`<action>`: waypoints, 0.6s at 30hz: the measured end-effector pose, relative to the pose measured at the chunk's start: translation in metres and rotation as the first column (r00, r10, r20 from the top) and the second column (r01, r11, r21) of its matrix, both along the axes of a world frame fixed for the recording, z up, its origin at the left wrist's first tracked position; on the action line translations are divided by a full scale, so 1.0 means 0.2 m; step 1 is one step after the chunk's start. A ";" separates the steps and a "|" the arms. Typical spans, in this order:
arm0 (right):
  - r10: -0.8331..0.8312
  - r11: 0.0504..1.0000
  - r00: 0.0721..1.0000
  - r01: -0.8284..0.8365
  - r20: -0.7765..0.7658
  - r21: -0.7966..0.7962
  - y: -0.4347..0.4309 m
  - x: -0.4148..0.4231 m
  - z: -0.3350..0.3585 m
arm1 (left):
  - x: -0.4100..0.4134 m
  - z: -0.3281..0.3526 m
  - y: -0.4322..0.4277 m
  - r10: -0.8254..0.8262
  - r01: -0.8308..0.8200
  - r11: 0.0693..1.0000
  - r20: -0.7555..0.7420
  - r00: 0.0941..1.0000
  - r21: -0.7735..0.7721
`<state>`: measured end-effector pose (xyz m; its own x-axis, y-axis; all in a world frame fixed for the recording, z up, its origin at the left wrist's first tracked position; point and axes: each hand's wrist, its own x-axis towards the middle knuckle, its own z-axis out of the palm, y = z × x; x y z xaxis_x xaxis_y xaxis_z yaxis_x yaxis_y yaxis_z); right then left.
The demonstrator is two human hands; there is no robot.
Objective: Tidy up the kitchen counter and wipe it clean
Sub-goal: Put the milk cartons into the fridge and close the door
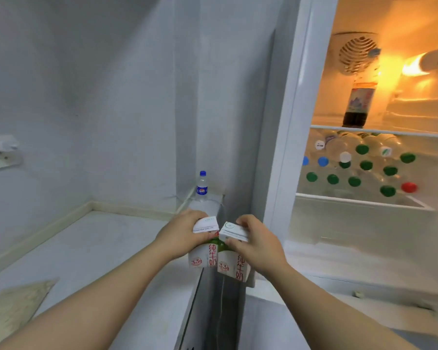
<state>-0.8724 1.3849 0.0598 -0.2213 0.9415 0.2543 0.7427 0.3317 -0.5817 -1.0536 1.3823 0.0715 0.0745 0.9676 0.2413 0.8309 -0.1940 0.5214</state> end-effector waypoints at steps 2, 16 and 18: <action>-0.080 0.995 0.997 0.081 -0.023 0.058 0.00 0.13 0.07 | 0.14 0.07 0.04 -0.065 0.064 0.996 0.024 0.998 0.058; -0.538 0.740 0.807 0.590 -0.243 0.323 0.17 0.93 0.43 | 1.15 0.57 0.32 -0.278 0.270 0.924 -0.009 0.961 0.270; -0.559 0.702 0.778 0.628 -0.288 0.334 0.22 1.01 0.50 | 1.25 0.66 0.37 -0.260 0.255 0.923 -0.020 0.965 0.288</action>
<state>-0.6705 1.4295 0.1589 0.4233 0.6729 0.6067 0.7772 0.0745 -0.6249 -0.8033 1.4560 0.2045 0.3048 0.8057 0.5079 0.7235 -0.5427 0.4266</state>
